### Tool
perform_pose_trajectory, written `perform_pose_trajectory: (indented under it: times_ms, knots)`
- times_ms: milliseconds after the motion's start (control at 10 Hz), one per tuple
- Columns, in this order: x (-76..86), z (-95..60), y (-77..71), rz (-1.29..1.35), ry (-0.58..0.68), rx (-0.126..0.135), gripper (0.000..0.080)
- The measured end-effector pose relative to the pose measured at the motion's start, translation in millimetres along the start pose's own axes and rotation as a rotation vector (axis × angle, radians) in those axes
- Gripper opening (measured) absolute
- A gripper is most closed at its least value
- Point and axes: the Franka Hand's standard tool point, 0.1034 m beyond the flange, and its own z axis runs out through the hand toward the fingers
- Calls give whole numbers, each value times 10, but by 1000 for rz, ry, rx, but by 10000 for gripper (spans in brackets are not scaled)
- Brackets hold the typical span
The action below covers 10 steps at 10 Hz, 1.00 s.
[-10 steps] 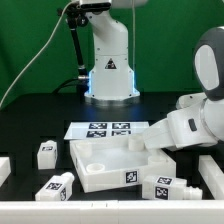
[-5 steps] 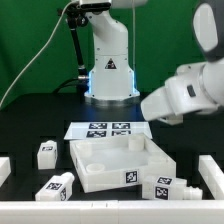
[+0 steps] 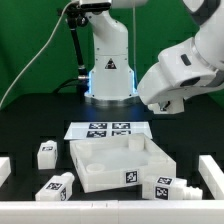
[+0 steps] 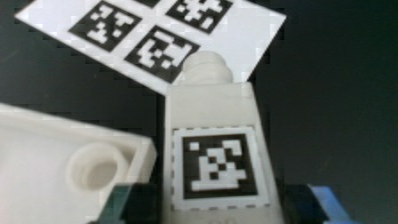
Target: Assemble one leg
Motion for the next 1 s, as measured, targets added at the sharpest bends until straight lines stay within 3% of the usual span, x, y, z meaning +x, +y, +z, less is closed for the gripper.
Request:
perform_pose_trajectory:
  times_ms: [100,200,300,400,500,600,1000]
  knots:
    - [-32,-18,38,6,60,2,284]
    - [-171,-67,157,40,78,40,284]
    - [-296,-127,304,80,95,56,284]
    - [-397,-139,417,126,116,99,284]
    - [-453,-142,554,159,173,100,284]
    - [-460,-144,597,168,256,76,284]
    - [-386,-186,634,173,514,26,284]
